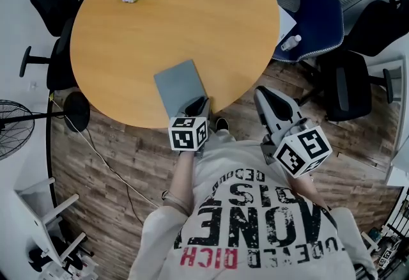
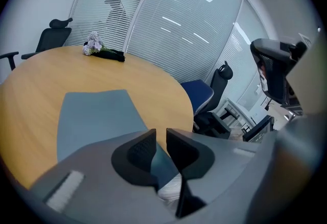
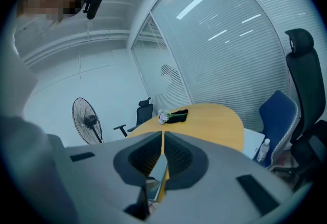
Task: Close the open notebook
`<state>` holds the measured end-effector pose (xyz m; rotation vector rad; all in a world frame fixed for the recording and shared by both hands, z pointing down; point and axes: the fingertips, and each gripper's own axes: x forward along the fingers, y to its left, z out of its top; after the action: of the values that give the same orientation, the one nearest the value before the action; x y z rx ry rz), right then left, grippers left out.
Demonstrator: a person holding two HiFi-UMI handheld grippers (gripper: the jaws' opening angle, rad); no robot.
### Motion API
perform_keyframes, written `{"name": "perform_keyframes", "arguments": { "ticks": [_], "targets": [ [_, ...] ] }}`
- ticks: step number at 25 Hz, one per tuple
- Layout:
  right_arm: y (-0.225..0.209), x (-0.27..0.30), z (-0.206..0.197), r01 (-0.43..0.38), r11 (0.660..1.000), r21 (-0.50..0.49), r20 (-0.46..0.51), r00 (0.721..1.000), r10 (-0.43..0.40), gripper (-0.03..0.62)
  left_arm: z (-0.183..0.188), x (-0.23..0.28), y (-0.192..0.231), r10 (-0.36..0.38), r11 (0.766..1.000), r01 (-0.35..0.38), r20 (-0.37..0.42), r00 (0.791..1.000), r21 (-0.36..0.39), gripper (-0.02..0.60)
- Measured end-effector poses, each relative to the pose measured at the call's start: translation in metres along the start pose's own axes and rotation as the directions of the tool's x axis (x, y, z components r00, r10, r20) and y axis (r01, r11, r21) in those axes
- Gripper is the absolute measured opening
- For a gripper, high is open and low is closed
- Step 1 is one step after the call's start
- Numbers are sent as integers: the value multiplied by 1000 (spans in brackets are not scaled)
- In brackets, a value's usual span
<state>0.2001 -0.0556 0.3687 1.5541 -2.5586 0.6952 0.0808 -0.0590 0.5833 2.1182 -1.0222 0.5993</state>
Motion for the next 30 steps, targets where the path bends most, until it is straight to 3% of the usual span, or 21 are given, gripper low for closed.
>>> {"name": "perform_keyframes", "arguments": {
  "ticks": [6,11,17,30],
  "targets": [
    [-1,-4,-1,1,1000,8,13,1000,-1,20,1,-4,1,28,999,-28,14,1000,17,14],
    [2,-7,2,-3,1000,1,11,1000,3,20,6,-9,-1,40,999,-40,25,999,29,11],
    [4,-9,-1,-6,1000,2,19,1000,6,20,33,-25,-9,48,997,-55,110,993,61,11],
    [18,-9,2,-25,999,-21,41,999,26,20,117,-85,-28,35,982,-99,357,933,163,11]
  ]
}}
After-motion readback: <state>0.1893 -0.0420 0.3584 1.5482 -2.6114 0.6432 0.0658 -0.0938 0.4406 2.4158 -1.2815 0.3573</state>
